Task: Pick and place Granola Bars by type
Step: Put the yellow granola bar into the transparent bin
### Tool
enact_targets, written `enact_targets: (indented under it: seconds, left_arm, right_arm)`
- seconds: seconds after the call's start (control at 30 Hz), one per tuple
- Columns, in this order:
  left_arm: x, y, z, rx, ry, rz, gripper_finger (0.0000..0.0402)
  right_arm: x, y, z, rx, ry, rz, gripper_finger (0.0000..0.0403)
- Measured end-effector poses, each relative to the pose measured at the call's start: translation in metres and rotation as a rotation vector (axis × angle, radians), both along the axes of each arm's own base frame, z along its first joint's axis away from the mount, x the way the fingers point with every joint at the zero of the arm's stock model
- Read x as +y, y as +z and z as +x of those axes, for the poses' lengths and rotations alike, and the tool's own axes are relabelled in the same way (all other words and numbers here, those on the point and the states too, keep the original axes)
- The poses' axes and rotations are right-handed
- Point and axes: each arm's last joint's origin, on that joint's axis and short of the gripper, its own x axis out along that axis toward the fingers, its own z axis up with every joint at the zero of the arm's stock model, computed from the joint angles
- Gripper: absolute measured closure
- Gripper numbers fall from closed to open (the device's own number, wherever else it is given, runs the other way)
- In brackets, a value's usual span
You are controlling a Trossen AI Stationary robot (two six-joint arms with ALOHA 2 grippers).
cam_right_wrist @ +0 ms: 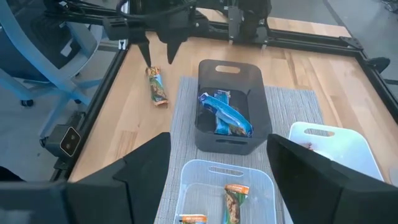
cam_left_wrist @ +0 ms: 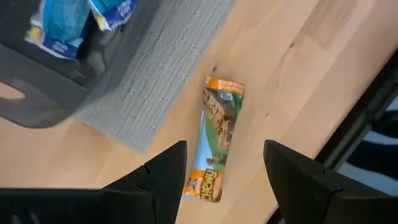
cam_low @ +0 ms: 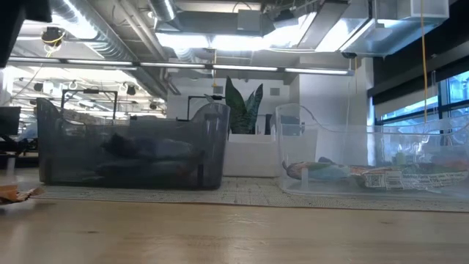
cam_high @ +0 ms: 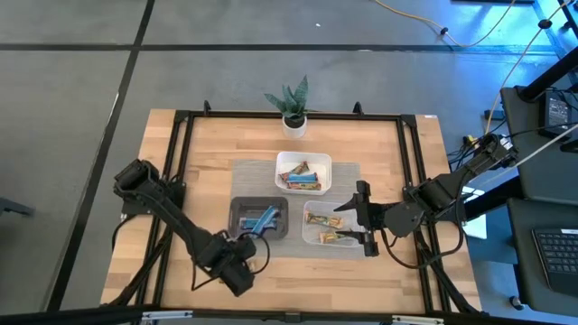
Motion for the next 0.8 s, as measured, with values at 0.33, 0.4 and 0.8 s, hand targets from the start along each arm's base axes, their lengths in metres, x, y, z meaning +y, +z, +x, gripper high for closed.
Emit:
enact_targets:
  seconds: [0.33, 0.4, 0.8]
  left_arm:
    - [0.002, -0.025, -0.008, 0.101, 0.153, -0.085, 0.0186]
    - [0.002, -0.032, -0.009, 0.105, 0.156, -0.104, 0.0173]
    - [0.008, -0.063, -0.014, 0.057, 0.224, -0.110, 0.0110]
  right_arm:
    - [0.000, 0.000, 0.000, 0.000, -0.001, 0.001, 0.0134]
    - [0.000, 0.000, 0.000, 0.000, 0.000, 0.001, 0.0134]
    - [0.000, 0.000, 0.000, -0.001, -0.003, 0.005, 0.0134]
